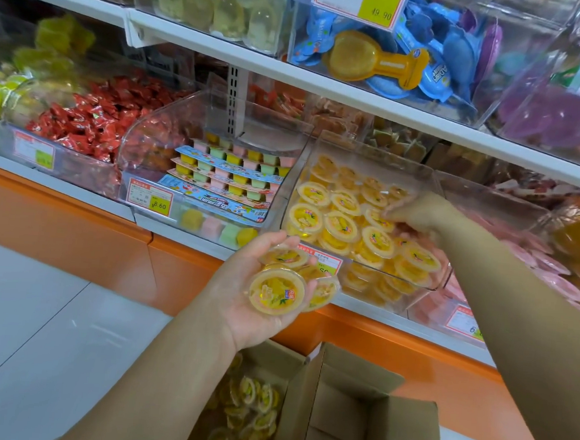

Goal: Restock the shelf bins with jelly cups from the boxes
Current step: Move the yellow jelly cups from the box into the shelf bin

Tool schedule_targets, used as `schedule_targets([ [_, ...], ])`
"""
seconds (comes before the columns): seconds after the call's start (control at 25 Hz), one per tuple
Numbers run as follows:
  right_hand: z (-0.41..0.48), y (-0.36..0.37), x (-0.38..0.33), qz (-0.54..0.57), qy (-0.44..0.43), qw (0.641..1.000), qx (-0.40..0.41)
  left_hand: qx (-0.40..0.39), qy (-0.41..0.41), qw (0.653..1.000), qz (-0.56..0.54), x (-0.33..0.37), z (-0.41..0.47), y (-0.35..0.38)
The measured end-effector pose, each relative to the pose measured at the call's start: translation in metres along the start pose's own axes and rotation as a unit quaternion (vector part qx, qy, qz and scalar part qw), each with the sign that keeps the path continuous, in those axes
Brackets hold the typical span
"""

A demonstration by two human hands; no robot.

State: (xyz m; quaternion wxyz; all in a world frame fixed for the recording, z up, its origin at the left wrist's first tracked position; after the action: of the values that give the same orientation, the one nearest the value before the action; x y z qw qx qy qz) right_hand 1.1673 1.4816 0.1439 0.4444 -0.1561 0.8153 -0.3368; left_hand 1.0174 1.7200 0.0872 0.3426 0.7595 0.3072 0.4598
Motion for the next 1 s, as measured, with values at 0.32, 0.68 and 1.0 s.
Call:
schedule_targets([
  [0.32, -0.041, -0.020, -0.020, -0.145, -0.129, 0.969, 0.153, 0.048, -0.034, 0.998, -0.017, -0.010, -0.011, 0.004],
  [0.68, -0.170, 0.061, -0.002, 0.027, -0.223, 0.928, -0.297, 0.071, -0.039, 0.994, -0.077, -0.016, -0.013, 0.011],
  [1.0, -0.116, -0.040, -0.008, 0.051, -0.241, 0.967, 0.071, 0.056, -0.067, 0.993, -0.074, -0.028, -0.012, 0.014],
])
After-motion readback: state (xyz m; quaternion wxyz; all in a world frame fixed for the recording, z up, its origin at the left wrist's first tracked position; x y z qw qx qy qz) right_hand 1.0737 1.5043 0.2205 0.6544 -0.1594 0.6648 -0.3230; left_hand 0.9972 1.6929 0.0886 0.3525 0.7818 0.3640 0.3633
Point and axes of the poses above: each hand's wrist, its own z-axis towards the middle knuckle, its own y-axis out of the palm, x = y × z, the point moved 10 cm from there along z, towards the middle knuckle, and after that the axes turned 13 degrees about y, right-handed, at the moved point
